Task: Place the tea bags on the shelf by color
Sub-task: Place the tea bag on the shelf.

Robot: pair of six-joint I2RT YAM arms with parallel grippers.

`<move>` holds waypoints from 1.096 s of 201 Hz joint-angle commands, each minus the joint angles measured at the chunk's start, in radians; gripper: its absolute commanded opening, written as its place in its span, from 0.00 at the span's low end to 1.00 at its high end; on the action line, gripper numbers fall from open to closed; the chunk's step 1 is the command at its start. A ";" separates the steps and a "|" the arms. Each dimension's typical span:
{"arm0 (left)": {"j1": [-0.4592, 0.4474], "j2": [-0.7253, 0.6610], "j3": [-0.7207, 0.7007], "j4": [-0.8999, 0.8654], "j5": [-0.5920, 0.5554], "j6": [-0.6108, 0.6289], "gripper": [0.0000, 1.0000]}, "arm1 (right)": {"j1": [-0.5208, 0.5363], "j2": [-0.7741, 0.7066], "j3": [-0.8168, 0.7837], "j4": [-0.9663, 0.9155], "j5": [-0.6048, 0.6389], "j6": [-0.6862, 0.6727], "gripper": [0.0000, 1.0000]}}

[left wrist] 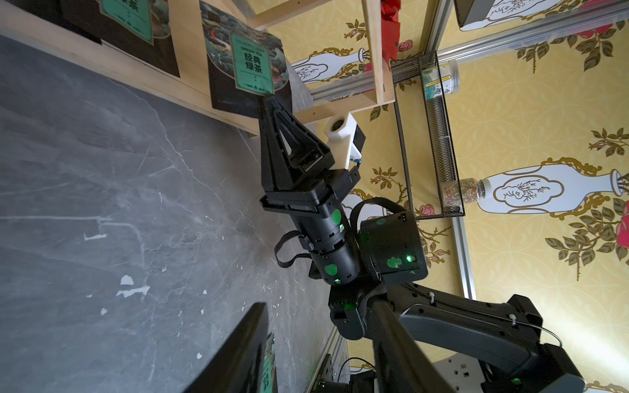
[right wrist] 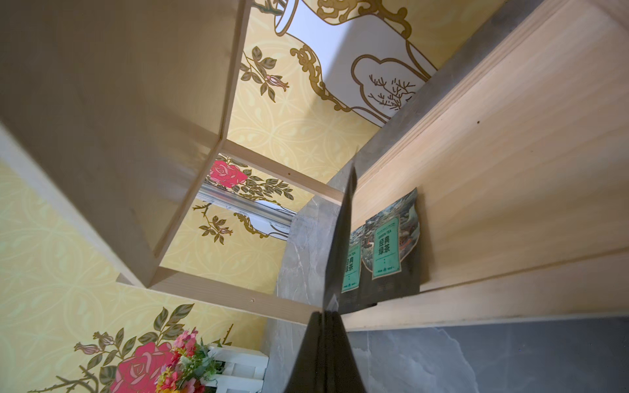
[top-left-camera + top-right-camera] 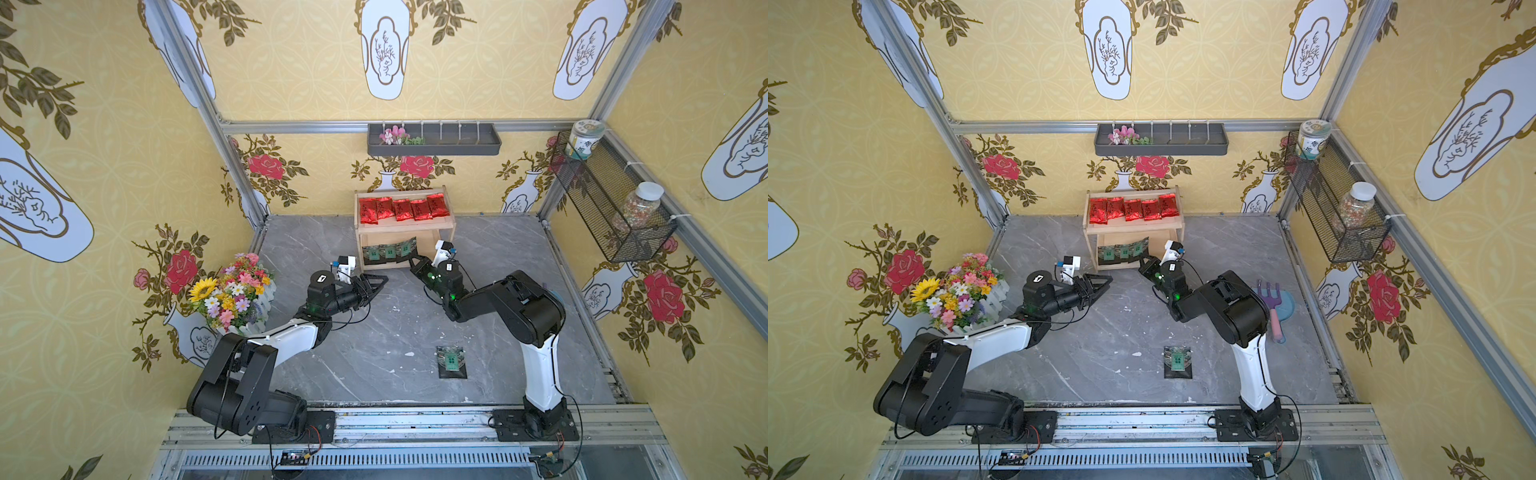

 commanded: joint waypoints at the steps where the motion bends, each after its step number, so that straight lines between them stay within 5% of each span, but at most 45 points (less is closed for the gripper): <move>1: 0.004 0.004 -0.001 -0.004 0.010 0.016 0.55 | -0.010 0.021 0.037 -0.034 -0.022 -0.025 0.06; 220: 0.027 0.019 0.013 -0.030 0.019 0.024 0.56 | -0.061 0.143 0.229 -0.197 -0.105 -0.035 0.14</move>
